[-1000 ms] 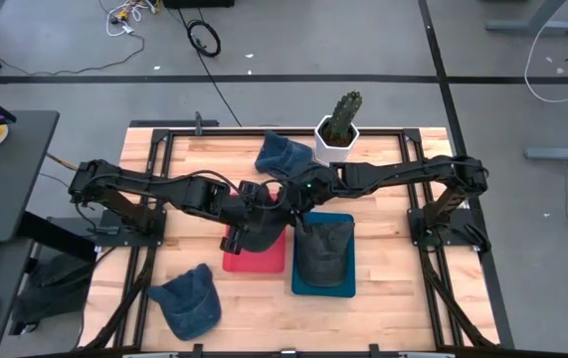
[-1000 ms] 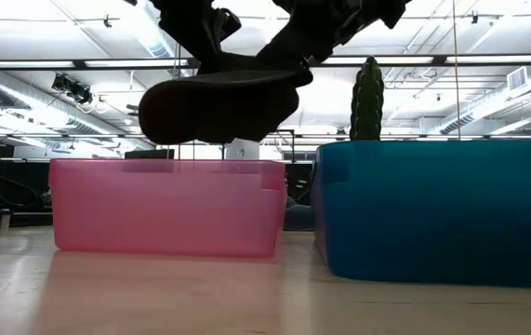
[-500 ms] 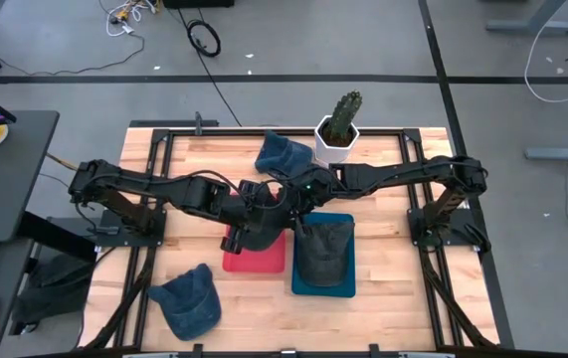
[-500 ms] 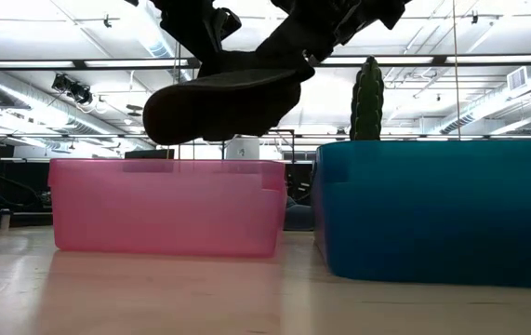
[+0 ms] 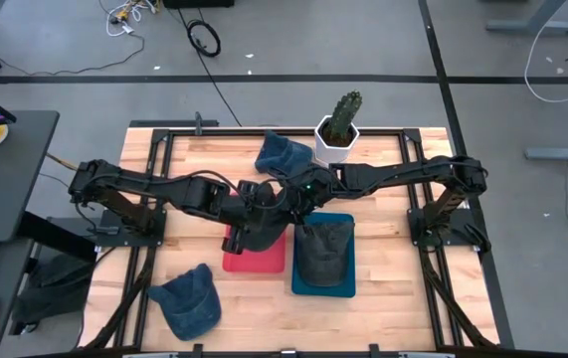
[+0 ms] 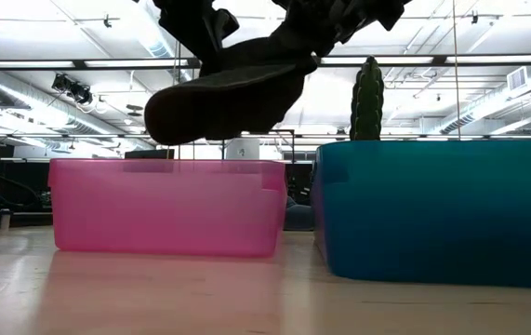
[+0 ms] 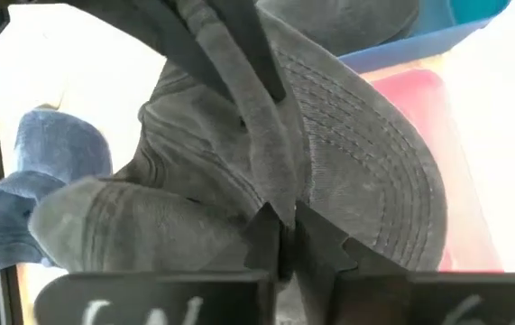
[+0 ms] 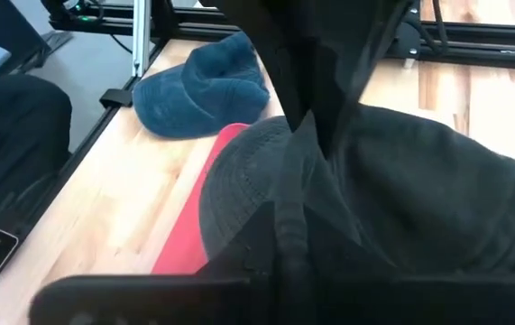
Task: Pick & Place hat
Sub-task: Put the black cap into the blue bin, then put the bottom blue cap into the red bin
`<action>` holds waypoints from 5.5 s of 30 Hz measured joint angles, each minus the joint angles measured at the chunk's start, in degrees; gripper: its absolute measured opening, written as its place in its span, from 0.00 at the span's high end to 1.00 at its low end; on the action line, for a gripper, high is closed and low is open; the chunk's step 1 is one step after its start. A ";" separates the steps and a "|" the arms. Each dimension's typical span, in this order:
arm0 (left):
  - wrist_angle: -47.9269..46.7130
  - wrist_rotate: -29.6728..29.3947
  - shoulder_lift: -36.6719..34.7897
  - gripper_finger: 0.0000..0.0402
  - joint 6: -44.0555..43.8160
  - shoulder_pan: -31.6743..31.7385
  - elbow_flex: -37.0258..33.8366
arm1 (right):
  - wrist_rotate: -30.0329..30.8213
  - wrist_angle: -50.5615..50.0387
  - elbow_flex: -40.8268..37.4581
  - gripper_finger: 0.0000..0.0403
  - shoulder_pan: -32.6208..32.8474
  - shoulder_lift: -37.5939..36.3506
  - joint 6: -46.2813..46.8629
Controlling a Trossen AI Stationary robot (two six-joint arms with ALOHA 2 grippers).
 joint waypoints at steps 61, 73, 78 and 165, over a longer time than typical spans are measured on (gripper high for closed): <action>43.96 6.13 -31.50 0.51 -6.85 4.60 -30.95 | -32.47 8.93 -34.87 0.98 -1.38 -30.10 -28.07; 47.63 6.20 -32.74 0.52 -7.62 8.05 -31.69 | -30.24 11.75 -44.20 0.98 -4.53 -30.10 -31.44; 47.43 6.14 -32.74 0.51 -7.66 10.46 -31.69 | -27.14 12.13 -47.67 0.97 -6.97 -30.10 -27.80; 39.54 15.81 -40.30 0.51 -18.30 5.50 -31.67 | 22.51 18.23 -31.28 0.96 6.29 -34.05 -1.41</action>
